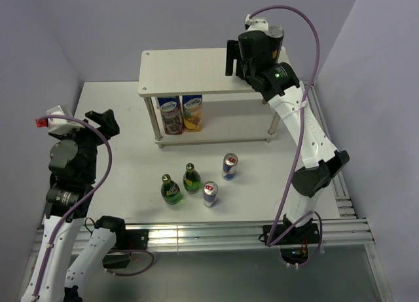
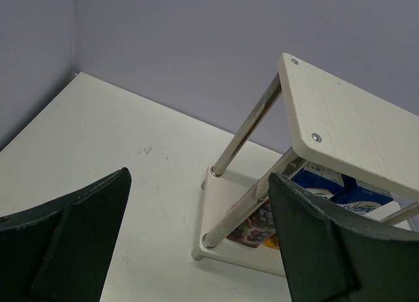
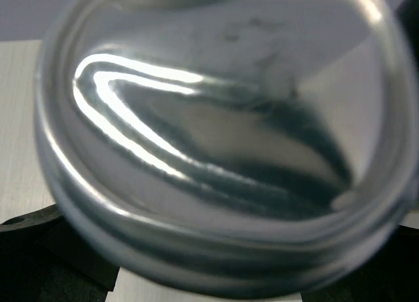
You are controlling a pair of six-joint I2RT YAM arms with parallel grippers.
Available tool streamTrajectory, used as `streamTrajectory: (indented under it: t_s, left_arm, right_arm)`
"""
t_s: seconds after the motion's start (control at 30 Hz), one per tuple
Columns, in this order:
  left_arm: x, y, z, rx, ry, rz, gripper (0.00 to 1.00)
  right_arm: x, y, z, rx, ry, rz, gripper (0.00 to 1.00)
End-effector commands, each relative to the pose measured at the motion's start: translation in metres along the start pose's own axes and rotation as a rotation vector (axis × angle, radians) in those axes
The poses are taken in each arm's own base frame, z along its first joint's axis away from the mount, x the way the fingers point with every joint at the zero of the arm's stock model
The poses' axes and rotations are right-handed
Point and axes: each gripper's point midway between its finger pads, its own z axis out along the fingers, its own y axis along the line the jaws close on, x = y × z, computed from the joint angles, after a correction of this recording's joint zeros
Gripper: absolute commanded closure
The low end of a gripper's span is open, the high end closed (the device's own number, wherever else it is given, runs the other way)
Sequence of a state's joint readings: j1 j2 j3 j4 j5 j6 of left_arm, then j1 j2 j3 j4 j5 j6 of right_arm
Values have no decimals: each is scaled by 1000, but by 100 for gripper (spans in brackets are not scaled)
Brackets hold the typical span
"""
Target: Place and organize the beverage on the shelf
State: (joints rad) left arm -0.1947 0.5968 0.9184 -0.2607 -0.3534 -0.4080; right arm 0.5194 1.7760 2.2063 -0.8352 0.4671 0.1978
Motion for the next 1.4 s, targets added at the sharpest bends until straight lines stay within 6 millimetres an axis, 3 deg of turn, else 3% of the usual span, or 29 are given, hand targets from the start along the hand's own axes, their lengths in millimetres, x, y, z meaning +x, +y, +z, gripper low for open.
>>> streamTrajectory:
  t_s: [0.0,0.23,0.43,0.5,0.53,0.57,0.6,0.63,0.67,0.7,0.73,0.77,0.8,0.83,0.87,0.9,0.97,1.0,1.17,1.37]
  left_arm:
    - [-8,0,-3,2,-27,-9,8]
    - [-10,0,-3,3,-29,-10,8]
    - [-9,1,-2,-1,-29,-9,8]
    - [-9,1,-2,-1,-28,-8,8]
    - [-8,1,-2,-2,-26,-9,8]
    - [-9,1,-2,-1,-28,-8,8]
    - [-8,1,-2,-4,-26,-7,8]
    - [-9,1,-2,-3,-28,-8,8]
    - [-8,1,-2,-3,-27,-9,8]
    - [-8,1,-2,-1,-25,-9,8]
    - [-9,0,-2,4,-25,-11,8]
    - [-9,-1,-2,4,-24,-12,8]
    - [-8,-1,-2,6,-22,-12,8]
    - [-8,-2,-2,12,-21,-14,8]
    - [-8,-2,-2,14,-20,-15,8]
    - [-8,-2,-2,14,-20,-14,8]
    - [-8,-2,-2,13,-19,-15,8]
    - [-7,-2,-2,13,-19,-13,8]
    - [-5,-1,0,5,-11,-10,8]
    - [-2,-1,2,4,-4,-7,8]
  right_arm:
    - [-21,-8,-29,-8,-72,61,11]
    - [-2,-9,-38,-10,-48,67,10]
    - [15,-9,-64,-16,-45,69,10]
    - [16,-7,-86,-33,-64,87,10]
    - [29,-9,-89,-9,-51,78,10]
    - [26,-15,-108,-14,-83,103,10]
    - [49,-2,-116,-47,-58,74,10]
    - [59,1,-125,-69,-61,80,10]
    - [59,-5,-147,-108,-95,149,11]
    - [92,3,-144,-133,-59,134,10]
    - [101,9,-165,-216,-64,203,11]
    - [119,17,-171,-273,-32,213,11]
    - [136,21,-173,-311,-7,226,11]
    - [174,24,-164,-313,37,216,11]
    - [187,29,-173,-376,62,277,10]
    - [221,28,-164,-365,108,260,10]
    - [247,30,-162,-372,158,306,10]
    - [270,27,-156,-351,186,292,10]
    - [320,40,-140,-351,234,304,11]
    - [336,41,-123,-288,205,284,11]
